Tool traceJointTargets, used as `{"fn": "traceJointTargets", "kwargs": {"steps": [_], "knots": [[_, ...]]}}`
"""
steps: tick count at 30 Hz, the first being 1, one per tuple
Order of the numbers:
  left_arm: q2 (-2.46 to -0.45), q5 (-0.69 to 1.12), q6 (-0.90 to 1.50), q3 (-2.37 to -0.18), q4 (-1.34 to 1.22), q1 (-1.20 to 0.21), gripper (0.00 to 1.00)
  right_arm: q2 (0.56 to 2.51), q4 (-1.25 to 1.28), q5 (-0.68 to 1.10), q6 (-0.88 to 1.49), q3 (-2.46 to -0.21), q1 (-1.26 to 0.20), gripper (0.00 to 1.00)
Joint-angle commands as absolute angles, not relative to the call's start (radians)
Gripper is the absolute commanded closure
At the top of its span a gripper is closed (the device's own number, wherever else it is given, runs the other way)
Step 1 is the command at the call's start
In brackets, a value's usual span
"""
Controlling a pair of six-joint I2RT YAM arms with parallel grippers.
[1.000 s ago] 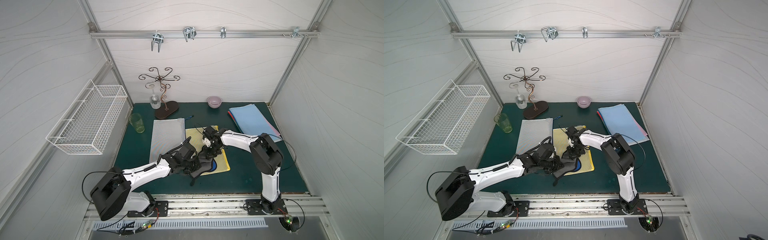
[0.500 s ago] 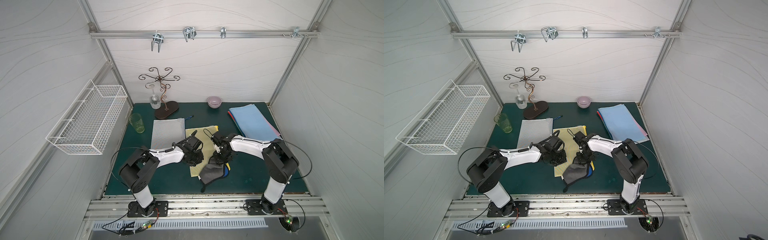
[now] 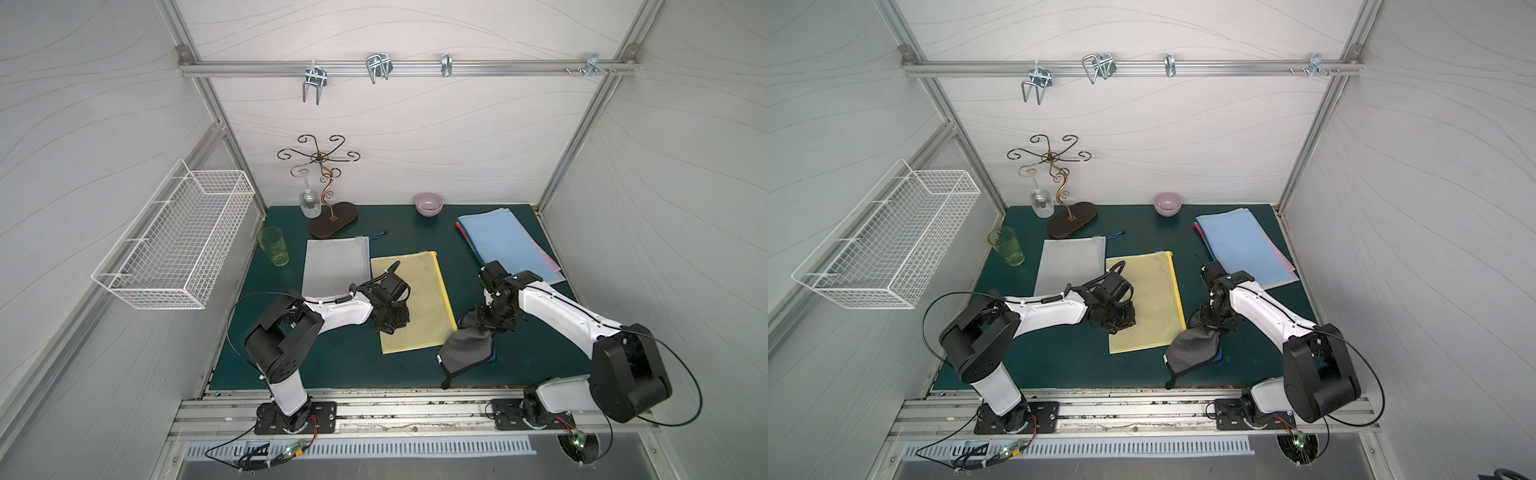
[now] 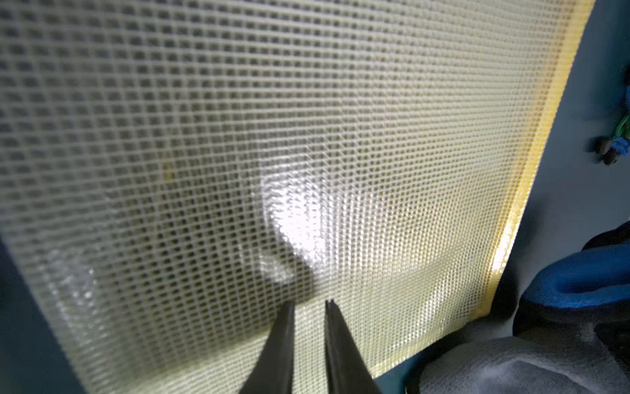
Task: Wipe the document bag
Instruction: Wipe the dirt from the document bag, then adjust the document bag at the center of the board.
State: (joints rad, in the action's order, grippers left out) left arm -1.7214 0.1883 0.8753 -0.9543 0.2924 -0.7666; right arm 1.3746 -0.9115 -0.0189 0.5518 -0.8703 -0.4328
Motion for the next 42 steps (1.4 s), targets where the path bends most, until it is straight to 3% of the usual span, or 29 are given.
{"fn": "traceJointTargets", "kwargs": {"steps": [1,3,5,6,13,20,21,23,32,42], "knots": [[-1.707,0.141,0.767,-1.086,0.363,-0.831,0.69,1.339,-0.941,-0.028,0.611,-0.814,-0.402,0.69],[-1.744,0.14,0.731,-1.149,0.399,-0.868,0.58,1.32,-0.927,-0.021,0.629,-0.784,-0.366,0.6],[-1.786,0.14,0.705,-1.211,0.424,-0.903,0.53,1.302,-0.917,-0.059,0.645,-0.764,-0.343,0.43],[-1.81,0.14,0.696,-1.24,0.43,-0.919,0.5,1.296,-0.914,-0.082,0.651,-0.759,-0.332,0.2],[-1.995,0.148,0.688,-1.434,0.479,-0.982,0.36,1.31,-0.843,-0.052,0.628,-0.737,-0.261,0.17],[-2.193,0.071,0.681,-1.67,0.664,-1.008,0.28,1.302,-0.782,0.005,0.616,-0.697,-0.256,0.17],[-2.21,0.064,0.676,-1.694,0.684,-1.009,0.19,1.301,-0.778,0.008,0.611,-0.695,-0.256,0.17],[-2.268,0.039,0.669,-1.764,0.756,-1.015,0.13,1.294,-0.772,0.013,0.606,-0.691,-0.252,0.17],[-2.422,-0.032,0.596,-1.914,1.045,-1.042,0.23,1.254,-0.75,0.052,0.586,-0.677,-0.2,0.17],[-2.626,0.043,0.545,-2.097,1.212,-1.051,0.47,1.17,-0.752,0.101,0.567,-0.675,-0.123,0.18]]}}
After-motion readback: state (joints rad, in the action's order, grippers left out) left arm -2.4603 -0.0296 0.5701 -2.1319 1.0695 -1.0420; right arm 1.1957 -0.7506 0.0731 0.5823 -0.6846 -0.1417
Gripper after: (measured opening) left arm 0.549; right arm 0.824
